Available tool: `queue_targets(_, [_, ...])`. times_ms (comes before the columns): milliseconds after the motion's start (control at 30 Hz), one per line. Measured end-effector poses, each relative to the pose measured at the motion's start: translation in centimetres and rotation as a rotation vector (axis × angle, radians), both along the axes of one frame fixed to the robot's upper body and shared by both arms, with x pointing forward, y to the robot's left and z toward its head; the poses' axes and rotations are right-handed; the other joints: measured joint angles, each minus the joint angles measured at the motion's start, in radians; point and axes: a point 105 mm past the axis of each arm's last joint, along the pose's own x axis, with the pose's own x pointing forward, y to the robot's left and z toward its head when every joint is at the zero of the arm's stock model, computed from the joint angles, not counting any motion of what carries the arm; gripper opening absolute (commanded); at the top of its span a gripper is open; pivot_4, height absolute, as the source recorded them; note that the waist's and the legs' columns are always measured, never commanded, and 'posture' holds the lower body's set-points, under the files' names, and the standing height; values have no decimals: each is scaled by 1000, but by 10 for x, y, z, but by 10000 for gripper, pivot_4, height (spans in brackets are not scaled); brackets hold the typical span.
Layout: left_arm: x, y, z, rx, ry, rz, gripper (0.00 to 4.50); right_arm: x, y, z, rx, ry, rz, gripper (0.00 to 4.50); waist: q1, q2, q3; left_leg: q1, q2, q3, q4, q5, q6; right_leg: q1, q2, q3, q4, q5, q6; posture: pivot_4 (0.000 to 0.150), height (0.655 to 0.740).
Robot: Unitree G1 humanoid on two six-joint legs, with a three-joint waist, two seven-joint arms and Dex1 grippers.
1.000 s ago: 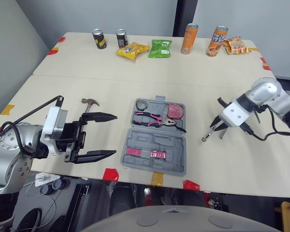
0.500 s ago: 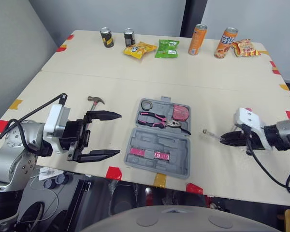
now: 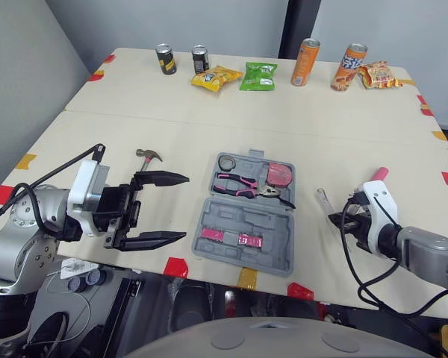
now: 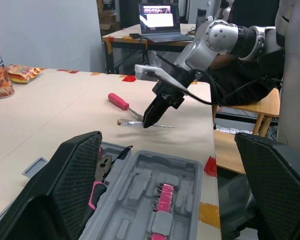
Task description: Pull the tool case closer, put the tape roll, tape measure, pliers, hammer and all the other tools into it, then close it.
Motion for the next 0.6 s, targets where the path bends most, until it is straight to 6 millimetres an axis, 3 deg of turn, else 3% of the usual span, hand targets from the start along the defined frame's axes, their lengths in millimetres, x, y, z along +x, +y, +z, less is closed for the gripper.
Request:
queue_targets(267, [-1, 0, 1, 7, 4, -22, 45000, 13, 17, -5, 46, -22, -132, 418, -11, 0, -1, 1, 0, -1, 0, 0, -1, 1, 0, -1, 1, 0, 0, 1500, 7400])
queue_targets(567, [2, 3, 1, 5, 7, -15, 45000, 16, 15, -15, 6, -20, -189, 418, -12, 0, -3, 1, 0, -2, 0, 0, -2, 3, 0, -3, 0, 0, 0, 1500, 7400])
queue_targets(600, [2, 3, 2, 6, 5, -15, 45000, 17, 15, -16, 1, -23, -186, 5404, -14, -1, -3, 2, 0, -2, 0, 0, -3, 4, 0, -3, 0, 0, 0, 1500, 7400])
